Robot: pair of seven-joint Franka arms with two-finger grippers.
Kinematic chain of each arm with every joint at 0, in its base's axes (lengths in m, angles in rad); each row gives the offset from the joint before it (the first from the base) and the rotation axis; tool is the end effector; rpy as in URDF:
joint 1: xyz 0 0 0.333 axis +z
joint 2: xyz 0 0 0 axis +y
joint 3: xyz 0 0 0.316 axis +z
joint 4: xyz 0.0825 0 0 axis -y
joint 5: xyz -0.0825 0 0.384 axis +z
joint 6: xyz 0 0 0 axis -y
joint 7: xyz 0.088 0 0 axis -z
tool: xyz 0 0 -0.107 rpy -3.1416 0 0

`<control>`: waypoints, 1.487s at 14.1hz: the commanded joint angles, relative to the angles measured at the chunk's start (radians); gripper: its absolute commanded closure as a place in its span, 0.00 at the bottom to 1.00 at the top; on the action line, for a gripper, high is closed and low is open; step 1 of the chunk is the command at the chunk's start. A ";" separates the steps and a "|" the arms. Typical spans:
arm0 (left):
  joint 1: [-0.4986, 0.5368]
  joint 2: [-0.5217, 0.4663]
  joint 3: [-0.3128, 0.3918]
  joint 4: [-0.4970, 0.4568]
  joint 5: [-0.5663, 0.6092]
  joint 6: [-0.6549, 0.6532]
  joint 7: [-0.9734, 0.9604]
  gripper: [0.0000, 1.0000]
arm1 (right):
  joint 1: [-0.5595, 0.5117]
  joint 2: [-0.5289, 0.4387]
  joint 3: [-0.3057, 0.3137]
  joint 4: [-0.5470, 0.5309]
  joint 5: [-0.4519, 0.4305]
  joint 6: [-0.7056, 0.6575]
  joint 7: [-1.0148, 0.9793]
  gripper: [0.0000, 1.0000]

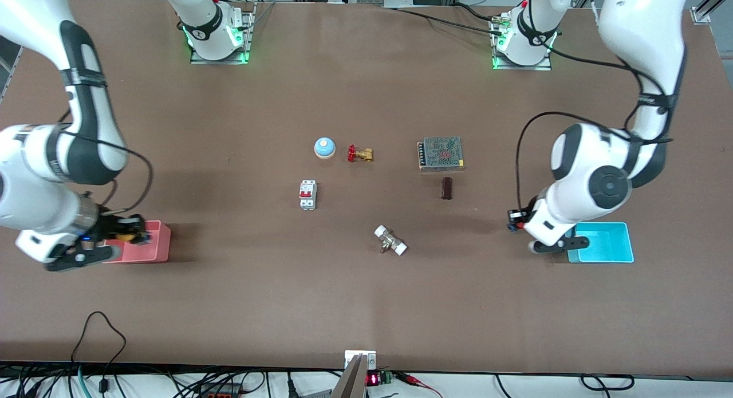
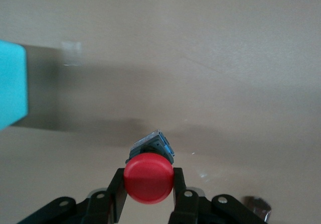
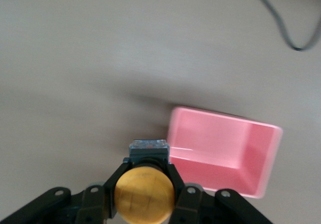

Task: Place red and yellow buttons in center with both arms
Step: 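Lift the yellow button with the right gripper while the left gripper lifts the red button, then set the red button down beside the circuit board with the left gripper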

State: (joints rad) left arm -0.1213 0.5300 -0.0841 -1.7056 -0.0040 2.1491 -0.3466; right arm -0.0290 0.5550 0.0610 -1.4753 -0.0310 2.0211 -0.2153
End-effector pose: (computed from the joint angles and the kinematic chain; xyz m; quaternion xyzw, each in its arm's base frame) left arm 0.6497 -0.1301 0.2789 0.9959 0.0764 -0.0470 0.0107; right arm 0.7043 0.0136 0.3545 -0.9921 -0.1256 0.0038 0.0025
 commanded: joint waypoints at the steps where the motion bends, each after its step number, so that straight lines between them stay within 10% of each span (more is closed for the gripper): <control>1: -0.041 0.040 0.006 0.004 0.012 0.058 -0.084 0.78 | 0.076 0.023 0.014 -0.014 0.031 0.010 0.071 0.80; 5: -0.077 0.073 0.006 0.004 0.012 0.109 -0.159 0.75 | 0.225 0.083 0.014 -0.014 0.026 0.082 0.273 0.80; 10: -0.072 0.068 0.006 0.014 0.012 0.106 -0.160 0.23 | 0.310 0.160 0.011 -0.014 0.022 0.119 0.410 0.80; 17: 0.018 -0.062 0.021 0.024 0.013 0.016 -0.031 0.07 | 0.337 0.201 0.013 -0.014 0.029 0.130 0.412 0.79; 18: 0.037 -0.083 0.021 0.023 0.013 -0.018 0.006 0.06 | 0.337 0.201 0.013 -0.014 0.028 0.130 0.412 0.74; 20: 0.067 -0.125 0.021 0.023 0.013 -0.069 0.082 0.03 | 0.339 0.197 0.013 -0.014 0.029 0.131 0.431 0.00; 21: 0.086 -0.145 0.020 0.023 0.013 -0.089 0.115 0.01 | 0.340 0.194 0.013 -0.014 0.029 0.131 0.492 0.00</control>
State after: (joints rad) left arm -0.0639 0.4401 -0.0589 -1.6653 -0.0038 2.1053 -0.3040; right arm 0.3015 0.7527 0.0776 -1.4914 -0.0077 2.1489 0.2066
